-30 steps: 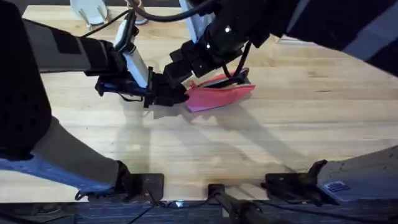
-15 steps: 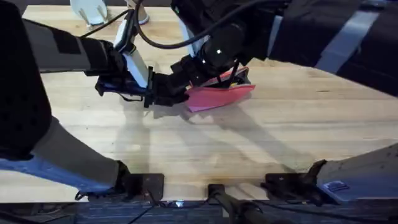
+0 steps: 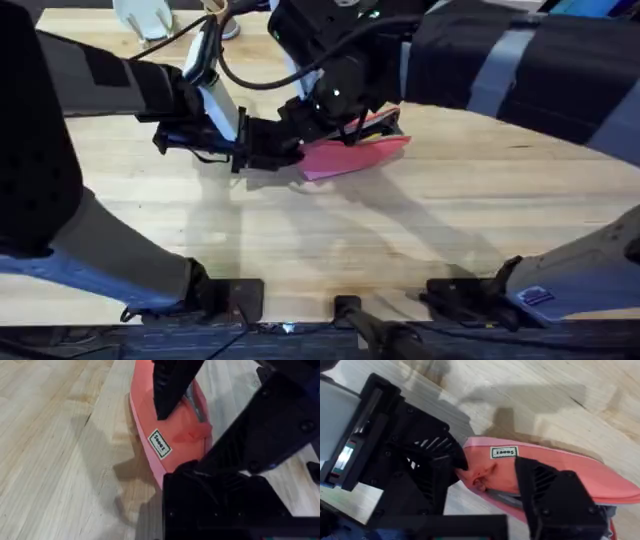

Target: Unzip the bag, pick up the pens from the table one at a time and place them inside, then zip the bag closed.

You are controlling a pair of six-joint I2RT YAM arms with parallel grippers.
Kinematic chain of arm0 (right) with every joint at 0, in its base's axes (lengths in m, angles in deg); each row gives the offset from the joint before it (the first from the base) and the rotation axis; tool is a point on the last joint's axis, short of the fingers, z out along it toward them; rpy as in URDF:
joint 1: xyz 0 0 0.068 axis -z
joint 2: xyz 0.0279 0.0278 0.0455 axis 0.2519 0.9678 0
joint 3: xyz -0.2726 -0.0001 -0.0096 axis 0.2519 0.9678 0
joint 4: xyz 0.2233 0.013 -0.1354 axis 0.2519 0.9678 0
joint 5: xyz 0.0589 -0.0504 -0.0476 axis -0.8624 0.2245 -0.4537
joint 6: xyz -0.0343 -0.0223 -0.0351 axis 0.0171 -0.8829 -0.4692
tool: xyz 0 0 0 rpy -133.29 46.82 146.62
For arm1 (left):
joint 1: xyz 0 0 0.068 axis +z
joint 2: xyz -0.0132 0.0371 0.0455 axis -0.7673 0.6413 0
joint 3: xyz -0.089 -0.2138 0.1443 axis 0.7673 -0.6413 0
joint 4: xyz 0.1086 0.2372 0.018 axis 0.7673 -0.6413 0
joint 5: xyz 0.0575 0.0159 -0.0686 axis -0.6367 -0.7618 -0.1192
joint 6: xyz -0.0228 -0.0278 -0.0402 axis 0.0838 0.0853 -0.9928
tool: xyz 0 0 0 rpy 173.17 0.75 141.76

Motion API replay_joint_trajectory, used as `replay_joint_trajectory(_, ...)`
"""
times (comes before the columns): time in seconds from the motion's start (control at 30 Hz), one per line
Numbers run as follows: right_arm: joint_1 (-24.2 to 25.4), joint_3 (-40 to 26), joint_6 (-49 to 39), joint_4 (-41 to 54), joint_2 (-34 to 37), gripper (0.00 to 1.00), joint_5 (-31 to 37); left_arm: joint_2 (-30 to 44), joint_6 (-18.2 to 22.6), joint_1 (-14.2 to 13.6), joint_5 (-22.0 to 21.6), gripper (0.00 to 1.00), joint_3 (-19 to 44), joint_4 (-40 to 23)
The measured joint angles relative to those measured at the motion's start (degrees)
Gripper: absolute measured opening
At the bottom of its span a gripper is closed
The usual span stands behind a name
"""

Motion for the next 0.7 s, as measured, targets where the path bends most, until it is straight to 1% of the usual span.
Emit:
replay_joint_trajectory(0.07, 0.0, 0.0, 0.0, 0.1, 0.0, 0.665, 0.0, 0.0, 0.0, 0.0, 0.0, 0.042, 0.0, 0.0)
replay_joint_trajectory(0.17, 0.0, 0.0, 0.2, 0.6, 0.0, 0.52, 0.0, 0.0, 0.0, 0.0, 0.0, 0.042, 0.0, 0.0)
replay_joint_trajectory(0.37, 0.0, 0.0, 0.3, 1.5, 0.0, 0.268, 0.0, 0.0, 0.0, 0.0, 0.0, 0.042, 0.0, 0.0)
replay_joint_trajectory(0.43, -0.1, 0.0, 0.3, 1.5, 0.0, 0.16, 0.0, 0.0, 0.0, 0.0, -0.1, 0.042, 0.0, 0.1)
replay_joint_trajectory(0.47, -0.1, 0.0, 0.2, 1.5, 0.0, 0.075, 0.0, 0.0, 0.0, 0.0, -0.1, 0.042, 0.0, 0.1)
replay_joint_trajectory(0.53, -0.1, 0.0, 0.4, 1.5, 0.0, 0.041, 0.0, 0.0, 0.0, 0.0, -0.1, 0.042, 0.0, 0.1)
replay_joint_trajectory(0.7, -0.1, 0.0, 0.4, 1.2, 0.0, 0.035, 0.0, 0.0, 0.0, 0.0, -0.1, 0.042, 0.0, 0.2)
